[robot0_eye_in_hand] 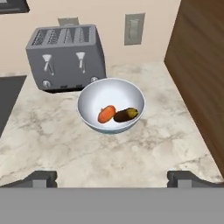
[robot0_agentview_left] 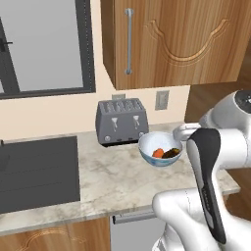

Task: Take the squash, sweet potato, and squash from the freezer and place them in the bowl on the counter.

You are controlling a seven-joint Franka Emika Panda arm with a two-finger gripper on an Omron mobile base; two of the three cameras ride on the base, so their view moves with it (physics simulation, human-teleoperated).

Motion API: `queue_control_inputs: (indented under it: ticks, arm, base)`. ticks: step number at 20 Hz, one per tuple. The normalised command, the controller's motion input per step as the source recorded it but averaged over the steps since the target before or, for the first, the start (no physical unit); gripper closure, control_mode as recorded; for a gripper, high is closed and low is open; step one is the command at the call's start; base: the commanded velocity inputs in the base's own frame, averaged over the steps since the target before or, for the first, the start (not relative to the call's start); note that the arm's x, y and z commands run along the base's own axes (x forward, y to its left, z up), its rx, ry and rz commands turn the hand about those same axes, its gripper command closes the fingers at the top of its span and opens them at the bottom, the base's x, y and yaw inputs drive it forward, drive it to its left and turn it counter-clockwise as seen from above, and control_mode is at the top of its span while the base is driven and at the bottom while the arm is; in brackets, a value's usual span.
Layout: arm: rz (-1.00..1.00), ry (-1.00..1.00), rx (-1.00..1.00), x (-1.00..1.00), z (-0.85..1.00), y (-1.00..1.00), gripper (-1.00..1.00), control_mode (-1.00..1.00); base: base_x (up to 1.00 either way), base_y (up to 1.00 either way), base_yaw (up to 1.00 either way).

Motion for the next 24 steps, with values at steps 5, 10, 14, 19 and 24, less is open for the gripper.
queue_control_inputs:
  ticks: [5, 10, 14, 19, 24]
  arm:
    - [0.00, 0.00, 0.00, -0.74, 0.49, 0.01, -1.00, -1.00]
    - [0.00, -0.02, -0.02, -0.66, 0.10, 0.04, -1.00, -1.00]
    - [0.00, 0.04, 0.00, -0.06, 0.42, 0.05, -1.00, -1.00]
    - [0.00, 0.01, 0.00, 0.00, 0.46, 0.00, -1.00, -1.00]
    - [0.02, 0.00, 0.00, -0.03, 0.23, 0.00, -1.00, -1.00]
  base:
    - [0.00, 0.00, 0.00]
    - [0.00, 0.00, 0.00]
    - [0.00, 0.00, 0.00]
    - [0.00, 0.00, 0.00]
    - [0.00, 0.00, 0.00]
